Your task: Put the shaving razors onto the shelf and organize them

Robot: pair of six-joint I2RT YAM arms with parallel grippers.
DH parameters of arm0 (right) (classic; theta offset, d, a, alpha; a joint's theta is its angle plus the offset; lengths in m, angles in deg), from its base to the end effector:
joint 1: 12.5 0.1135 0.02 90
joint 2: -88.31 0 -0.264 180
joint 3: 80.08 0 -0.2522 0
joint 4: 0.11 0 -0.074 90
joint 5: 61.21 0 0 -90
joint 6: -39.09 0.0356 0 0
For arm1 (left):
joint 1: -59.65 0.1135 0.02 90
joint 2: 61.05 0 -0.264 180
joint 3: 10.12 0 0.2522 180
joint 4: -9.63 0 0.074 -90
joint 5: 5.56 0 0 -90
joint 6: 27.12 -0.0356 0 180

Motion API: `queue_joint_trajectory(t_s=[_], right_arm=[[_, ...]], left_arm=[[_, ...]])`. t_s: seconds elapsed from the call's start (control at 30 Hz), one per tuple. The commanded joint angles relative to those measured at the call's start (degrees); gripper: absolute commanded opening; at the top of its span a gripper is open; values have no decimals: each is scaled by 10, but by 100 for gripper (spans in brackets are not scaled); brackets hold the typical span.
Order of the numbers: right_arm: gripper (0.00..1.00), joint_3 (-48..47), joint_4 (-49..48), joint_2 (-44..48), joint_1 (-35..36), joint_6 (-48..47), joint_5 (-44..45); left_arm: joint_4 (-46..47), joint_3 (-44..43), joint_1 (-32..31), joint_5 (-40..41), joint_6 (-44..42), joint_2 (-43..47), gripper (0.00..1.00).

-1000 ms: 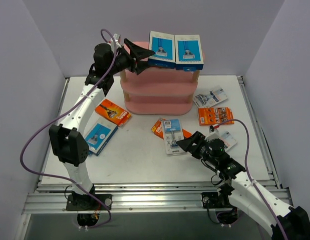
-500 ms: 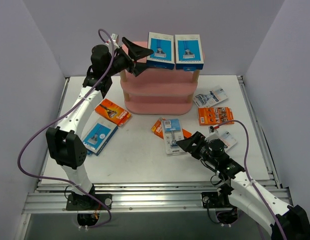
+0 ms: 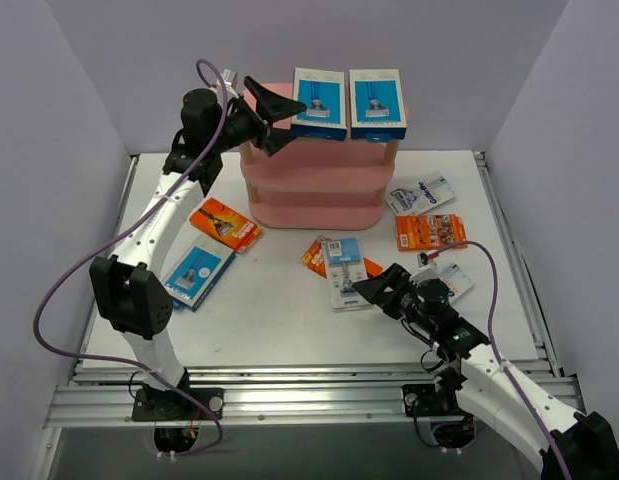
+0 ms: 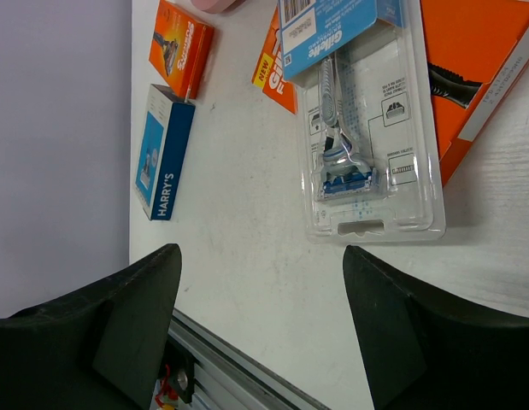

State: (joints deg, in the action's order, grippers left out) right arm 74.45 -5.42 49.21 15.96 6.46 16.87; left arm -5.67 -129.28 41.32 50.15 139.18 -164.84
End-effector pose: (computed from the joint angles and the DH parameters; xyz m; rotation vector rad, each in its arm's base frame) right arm 0.1441 0.0865 0.2048 0.3056 1.8663 1.2526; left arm 0.4014 -0.1541 0.4369 -0.3833 1.8315 -1.6898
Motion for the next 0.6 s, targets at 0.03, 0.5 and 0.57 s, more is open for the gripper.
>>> queue_joint_trajectory(t_s=[0.03,0.5,0.57], right_arm=[[72,0,-13,2,-3,-1,-6],[72,4,-5,3,-3,-6,-7],[72,4,-3,3,-3,-8,-6]], left_arm=[[-81,-28,1,19,-18,17,94],[-140,-61,-14,34,-33,3,94],[-138,-61,-17,34,-33,-1,94]])
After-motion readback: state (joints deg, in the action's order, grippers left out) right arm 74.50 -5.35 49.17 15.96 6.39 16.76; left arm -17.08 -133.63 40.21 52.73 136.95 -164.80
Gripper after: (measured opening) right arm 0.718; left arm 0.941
